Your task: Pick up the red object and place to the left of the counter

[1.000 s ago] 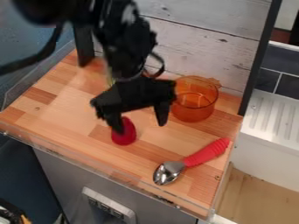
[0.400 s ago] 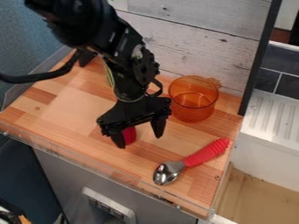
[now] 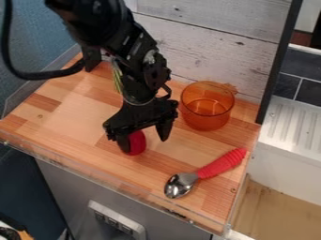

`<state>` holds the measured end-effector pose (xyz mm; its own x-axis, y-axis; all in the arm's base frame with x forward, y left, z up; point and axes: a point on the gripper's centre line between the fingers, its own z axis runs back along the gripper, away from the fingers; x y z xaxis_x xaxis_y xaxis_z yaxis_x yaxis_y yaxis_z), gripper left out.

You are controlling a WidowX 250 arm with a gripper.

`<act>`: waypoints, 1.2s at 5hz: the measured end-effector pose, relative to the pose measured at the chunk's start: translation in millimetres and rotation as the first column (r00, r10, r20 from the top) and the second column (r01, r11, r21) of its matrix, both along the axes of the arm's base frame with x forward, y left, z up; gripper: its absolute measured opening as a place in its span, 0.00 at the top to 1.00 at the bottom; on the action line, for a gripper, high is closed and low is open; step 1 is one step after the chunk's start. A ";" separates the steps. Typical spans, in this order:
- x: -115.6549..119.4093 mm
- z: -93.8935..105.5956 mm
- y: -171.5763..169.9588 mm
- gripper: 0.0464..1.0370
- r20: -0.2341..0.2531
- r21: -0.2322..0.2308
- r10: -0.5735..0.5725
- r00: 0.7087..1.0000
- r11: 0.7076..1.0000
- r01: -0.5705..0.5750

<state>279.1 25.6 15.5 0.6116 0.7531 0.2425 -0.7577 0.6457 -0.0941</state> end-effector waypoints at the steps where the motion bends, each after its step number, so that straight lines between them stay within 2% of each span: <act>1: -0.4 1.0 12.5 0.04 0.004 0.018 0.053 0.999 0.998 -0.053; 2: -0.1 -8.9 19.9 0.10 -0.033 0.014 0.064 0.997 0.998 -0.064; 3: 0.4 -8.6 20.9 0.38 -0.032 0.014 0.054 0.998 0.998 -0.054; 5: -1.0 -6.7 26.0 0.41 -0.052 -0.014 0.046 0.998 0.999 -0.047; 6: -3.9 5.3 34.6 0.45 -0.052 -0.031 0.027 0.998 0.999 -0.029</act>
